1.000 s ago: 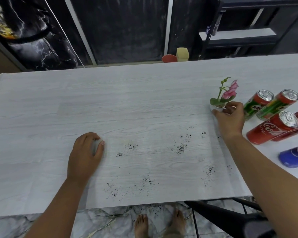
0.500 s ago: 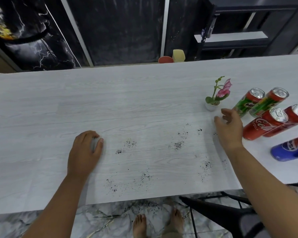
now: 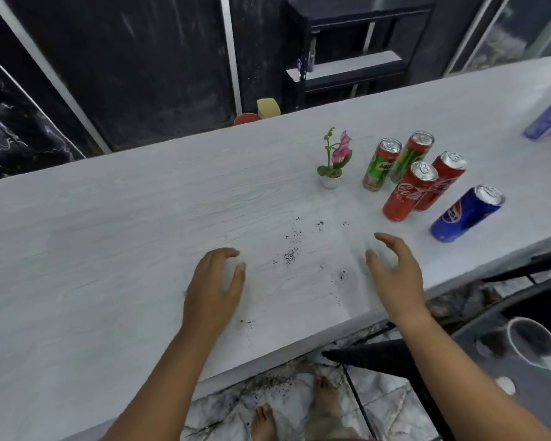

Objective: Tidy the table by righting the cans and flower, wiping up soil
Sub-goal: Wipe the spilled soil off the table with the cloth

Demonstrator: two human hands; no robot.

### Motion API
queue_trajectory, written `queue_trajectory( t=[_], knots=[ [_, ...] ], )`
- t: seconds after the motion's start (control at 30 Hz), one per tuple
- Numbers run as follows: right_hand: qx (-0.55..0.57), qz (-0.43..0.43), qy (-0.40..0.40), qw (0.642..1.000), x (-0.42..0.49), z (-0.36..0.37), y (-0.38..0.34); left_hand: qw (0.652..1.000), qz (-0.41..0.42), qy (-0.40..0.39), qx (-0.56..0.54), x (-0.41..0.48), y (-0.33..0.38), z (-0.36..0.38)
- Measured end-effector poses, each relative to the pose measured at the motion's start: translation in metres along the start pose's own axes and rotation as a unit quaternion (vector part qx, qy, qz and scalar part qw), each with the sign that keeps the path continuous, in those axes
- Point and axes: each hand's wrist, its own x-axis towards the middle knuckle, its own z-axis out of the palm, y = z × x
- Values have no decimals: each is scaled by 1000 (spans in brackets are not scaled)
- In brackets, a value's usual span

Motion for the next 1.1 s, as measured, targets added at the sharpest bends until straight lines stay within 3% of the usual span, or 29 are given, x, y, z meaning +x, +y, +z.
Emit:
queue_trajectory(
  t=[0.23, 0.4, 0.53, 0.67, 0.87, 1.1],
  knots=[
    [-55, -10, 86, 995, -54, -65, 20, 966, 150, -201, -63, -2, 116, 101],
    [-139, -61, 184, 971, -94, -119, 47, 923, 257, -269, -97, -23, 187, 155],
    [-166, 2, 253, 953, -130, -166, 80, 886, 322, -305, -133, -55, 234, 186],
    [-106, 115, 283, 946, -174, -207, 120, 847, 365, -353, -158, -94, 262, 216],
    [-40, 276, 252, 927, -229, -226, 178, 798, 340, -485, -109, -140, 259, 280],
    [-49, 364, 87, 926, -254, -206, 230, 757, 250, -598, 85, -163, 230, 351]
  ],
)
